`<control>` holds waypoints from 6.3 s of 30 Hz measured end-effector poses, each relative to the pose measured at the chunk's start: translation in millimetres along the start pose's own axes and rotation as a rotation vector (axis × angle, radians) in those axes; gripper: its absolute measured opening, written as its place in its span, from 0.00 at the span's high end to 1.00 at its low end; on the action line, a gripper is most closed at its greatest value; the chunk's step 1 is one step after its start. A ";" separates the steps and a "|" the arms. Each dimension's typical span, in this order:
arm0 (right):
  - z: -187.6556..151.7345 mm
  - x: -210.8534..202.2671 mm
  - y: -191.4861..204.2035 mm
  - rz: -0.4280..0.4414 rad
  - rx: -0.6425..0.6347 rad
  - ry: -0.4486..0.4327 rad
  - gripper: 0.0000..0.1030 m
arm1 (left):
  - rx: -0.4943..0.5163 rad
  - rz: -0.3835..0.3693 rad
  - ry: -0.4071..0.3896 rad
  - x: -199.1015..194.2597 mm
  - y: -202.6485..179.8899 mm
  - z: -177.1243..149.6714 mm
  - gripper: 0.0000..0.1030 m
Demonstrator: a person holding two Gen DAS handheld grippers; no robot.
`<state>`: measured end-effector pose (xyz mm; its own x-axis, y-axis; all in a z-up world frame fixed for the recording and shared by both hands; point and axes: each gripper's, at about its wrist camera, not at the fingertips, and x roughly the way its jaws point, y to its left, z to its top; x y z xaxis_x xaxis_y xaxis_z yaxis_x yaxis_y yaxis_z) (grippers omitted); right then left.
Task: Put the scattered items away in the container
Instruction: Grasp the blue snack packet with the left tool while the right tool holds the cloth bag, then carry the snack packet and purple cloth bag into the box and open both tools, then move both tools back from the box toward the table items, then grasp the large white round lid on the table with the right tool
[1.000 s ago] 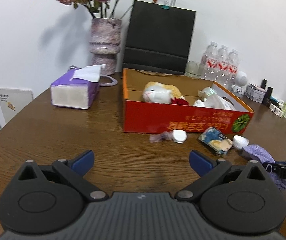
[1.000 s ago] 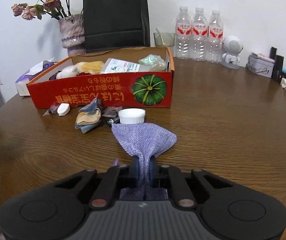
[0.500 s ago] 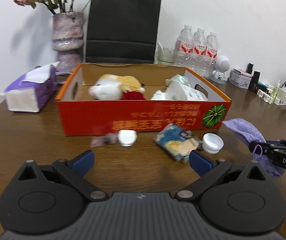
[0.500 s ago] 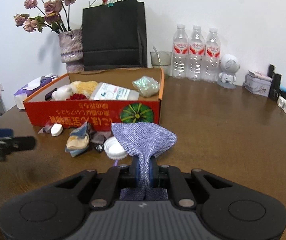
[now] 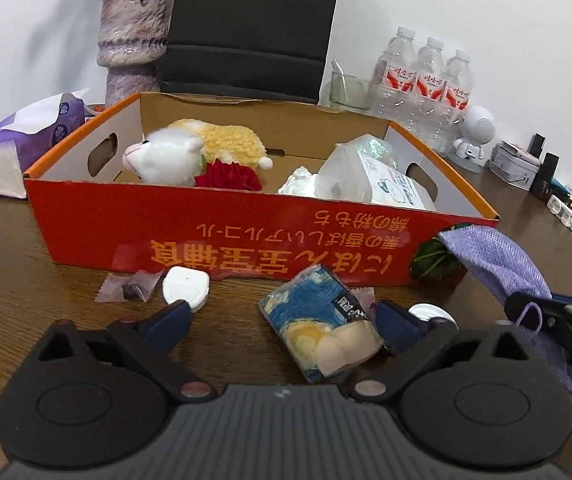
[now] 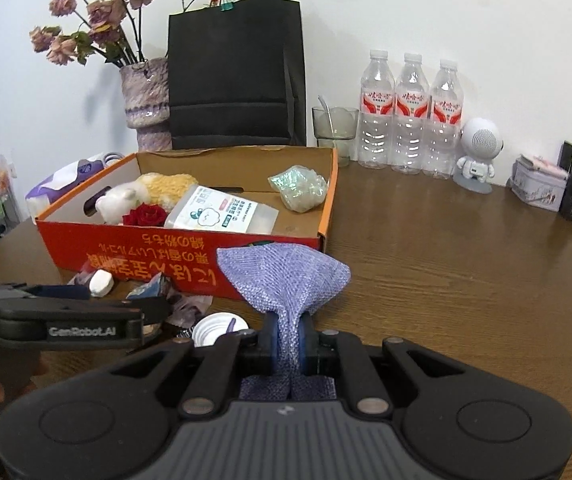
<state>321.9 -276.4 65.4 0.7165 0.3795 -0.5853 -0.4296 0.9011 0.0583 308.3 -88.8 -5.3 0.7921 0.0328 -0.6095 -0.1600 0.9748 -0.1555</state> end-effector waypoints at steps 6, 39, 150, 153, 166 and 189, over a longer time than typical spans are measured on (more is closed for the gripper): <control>-1.8 -4.3 0.6 0.006 0.005 -0.017 0.91 | -0.041 -0.027 -0.003 -6.7 11.9 -5.0 0.73; 45.2 8.2 122.0 0.071 -0.034 -0.095 0.91 | 0.027 -0.156 -0.194 -81.5 93.8 43.6 0.80; -34.2 6.1 92.2 -0.130 -0.119 -0.147 0.00 | 0.052 0.087 -0.080 -63.2 119.2 -4.0 0.00; -33.8 7.5 93.1 -0.131 -0.123 -0.138 0.00 | 0.081 0.122 -0.100 -63.9 113.5 -6.1 0.00; -36.3 10.0 96.4 -0.148 -0.136 -0.112 0.00 | 0.090 0.133 -0.126 -66.1 118.5 -17.0 0.00; -34.3 19.8 76.7 -0.146 -0.036 -0.049 0.00 | 0.072 0.063 -0.109 -56.3 120.4 -17.1 0.00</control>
<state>284.3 -207.0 30.6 0.7983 0.2555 -0.5454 -0.3376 0.9397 -0.0539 234.4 22.9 -3.0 0.8420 0.1140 -0.5272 -0.1714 0.9833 -0.0610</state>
